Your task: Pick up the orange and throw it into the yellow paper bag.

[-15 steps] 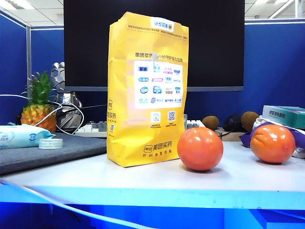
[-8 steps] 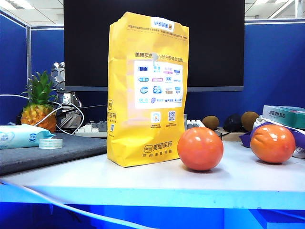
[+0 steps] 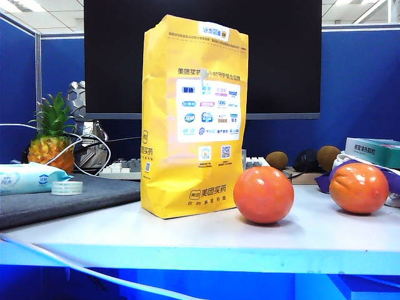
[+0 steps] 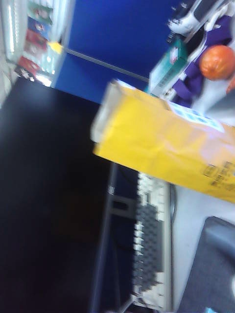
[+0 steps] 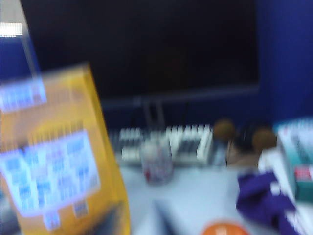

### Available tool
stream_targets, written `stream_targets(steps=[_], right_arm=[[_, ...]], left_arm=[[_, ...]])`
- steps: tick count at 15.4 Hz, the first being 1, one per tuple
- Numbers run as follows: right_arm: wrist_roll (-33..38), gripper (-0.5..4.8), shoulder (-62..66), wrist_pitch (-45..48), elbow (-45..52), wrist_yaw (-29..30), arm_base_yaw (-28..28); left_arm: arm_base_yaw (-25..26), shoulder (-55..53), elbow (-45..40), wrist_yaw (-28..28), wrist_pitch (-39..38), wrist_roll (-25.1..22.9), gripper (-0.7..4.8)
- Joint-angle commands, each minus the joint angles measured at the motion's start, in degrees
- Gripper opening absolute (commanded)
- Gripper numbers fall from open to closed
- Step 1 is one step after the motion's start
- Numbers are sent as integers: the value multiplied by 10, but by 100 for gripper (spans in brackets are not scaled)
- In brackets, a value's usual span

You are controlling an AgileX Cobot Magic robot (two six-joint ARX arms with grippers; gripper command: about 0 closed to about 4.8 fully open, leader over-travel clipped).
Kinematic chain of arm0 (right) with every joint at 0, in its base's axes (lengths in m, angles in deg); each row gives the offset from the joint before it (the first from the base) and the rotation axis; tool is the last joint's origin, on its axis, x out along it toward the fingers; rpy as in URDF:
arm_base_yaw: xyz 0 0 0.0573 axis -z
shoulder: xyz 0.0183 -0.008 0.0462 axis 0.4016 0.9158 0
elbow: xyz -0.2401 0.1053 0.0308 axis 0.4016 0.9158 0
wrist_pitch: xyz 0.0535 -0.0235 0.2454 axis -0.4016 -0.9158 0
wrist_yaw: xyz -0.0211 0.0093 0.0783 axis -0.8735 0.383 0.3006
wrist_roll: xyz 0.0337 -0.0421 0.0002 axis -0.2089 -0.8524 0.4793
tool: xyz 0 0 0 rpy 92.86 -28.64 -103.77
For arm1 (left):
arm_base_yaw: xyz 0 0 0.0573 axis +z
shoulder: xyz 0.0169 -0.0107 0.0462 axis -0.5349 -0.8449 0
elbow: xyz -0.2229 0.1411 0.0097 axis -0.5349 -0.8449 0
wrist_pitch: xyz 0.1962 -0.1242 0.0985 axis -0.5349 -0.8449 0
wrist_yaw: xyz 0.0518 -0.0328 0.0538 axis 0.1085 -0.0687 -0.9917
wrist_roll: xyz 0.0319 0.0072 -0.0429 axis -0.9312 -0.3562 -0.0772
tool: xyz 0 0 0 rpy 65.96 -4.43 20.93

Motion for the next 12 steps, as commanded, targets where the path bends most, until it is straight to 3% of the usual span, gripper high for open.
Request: stream_targets(steps=[1,3,4,5,7,9,12], right_arm=[[43,440,33,18,-16,-5,-1],[28,443,106,18,-57,9,-9],[17,479,140,18,-78,16,-12],[15,479,183,13,-104,22,-15],[-11,479,294,-8,-169,67,-20],[-17,479,393,-39,-221,117,-20],[-63,479,551,-99,-295,172,-23]], left_arm=[[1,-125,97,33,-58,-87,328],[1,-277,197,102,-90,-145,328],[1,-330,228,121,-101,-162,329],[1,-388,268,139,-126,-184,330],[0,-479,343,174,-188,-230,389],[0,-512,384,185,-232,-245,479],[-7,-518,412,201,-262,-255,479]])
